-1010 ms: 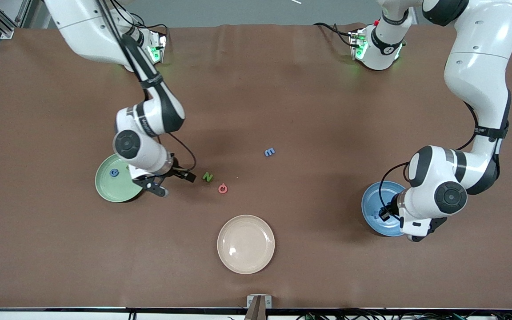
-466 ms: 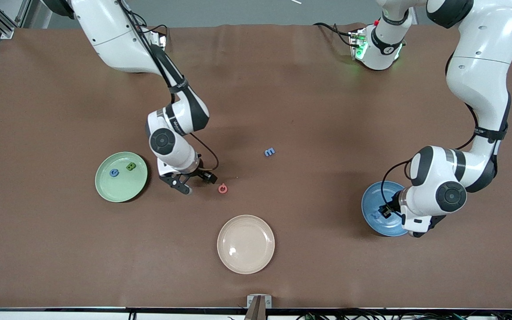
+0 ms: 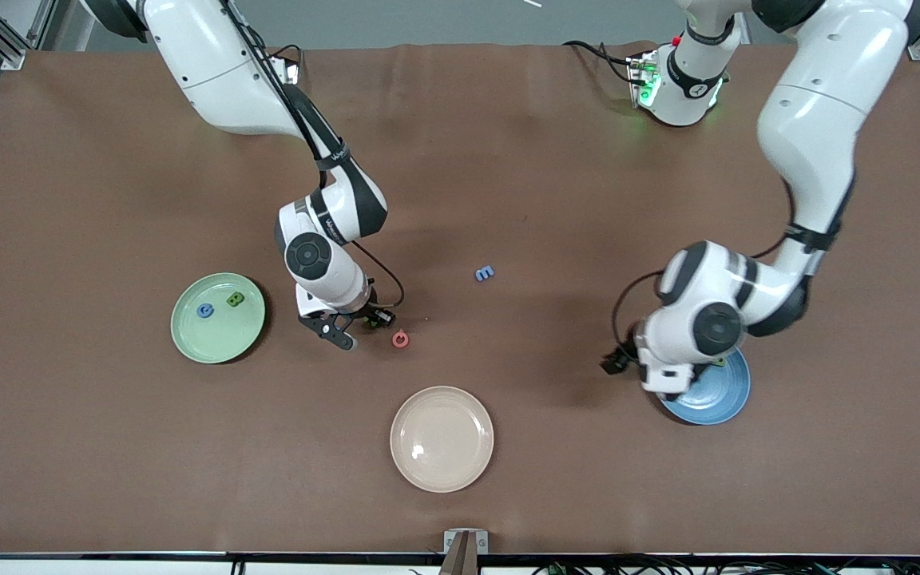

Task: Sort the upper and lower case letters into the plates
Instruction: 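Release the u on the blue plate while the right gripper grasps N, then grasp the blue E with the left gripper while the right places N, then place the blue E on the blue plate while the right gripper reaches Q, then grasp the pink Q with the right gripper while the left gripper withdraws, then lower the pink Q onto the green plate and open the right gripper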

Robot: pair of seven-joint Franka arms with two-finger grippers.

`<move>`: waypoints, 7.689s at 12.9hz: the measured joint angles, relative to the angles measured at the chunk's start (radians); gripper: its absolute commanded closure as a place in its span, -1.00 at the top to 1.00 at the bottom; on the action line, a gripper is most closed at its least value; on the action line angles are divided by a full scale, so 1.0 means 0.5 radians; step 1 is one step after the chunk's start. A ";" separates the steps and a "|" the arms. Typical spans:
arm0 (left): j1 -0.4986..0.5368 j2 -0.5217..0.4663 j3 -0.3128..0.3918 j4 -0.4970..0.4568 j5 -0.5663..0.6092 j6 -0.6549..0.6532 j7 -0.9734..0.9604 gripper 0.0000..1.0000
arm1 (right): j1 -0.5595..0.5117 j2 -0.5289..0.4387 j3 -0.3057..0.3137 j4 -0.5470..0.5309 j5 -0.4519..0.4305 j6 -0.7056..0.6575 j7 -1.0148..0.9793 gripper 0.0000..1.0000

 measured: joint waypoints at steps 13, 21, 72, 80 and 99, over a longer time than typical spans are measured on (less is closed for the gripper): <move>-0.738 0.006 -0.004 -0.297 0.406 0.655 -0.697 0.71 | -0.218 -0.057 -0.080 0.254 -0.048 -0.570 -0.337 -0.99; -0.876 -0.002 0.011 -0.344 0.406 0.568 -0.808 0.24 | -0.794 -0.157 -0.088 0.145 -0.082 -0.804 -1.310 -0.98; 0.684 -1.159 0.026 0.446 -0.081 -1.039 2.228 1.00 | 0.114 0.367 -0.026 0.690 -0.229 -0.289 0.236 -0.88; 0.591 -1.281 0.051 0.412 -0.169 -1.240 2.230 1.00 | -0.124 0.285 -0.084 0.871 -0.231 -0.860 -0.144 -0.99; 0.061 -1.594 0.563 0.012 -0.366 -1.224 2.182 1.00 | -0.995 -0.108 -0.082 -0.055 -0.238 -0.459 -1.736 -0.96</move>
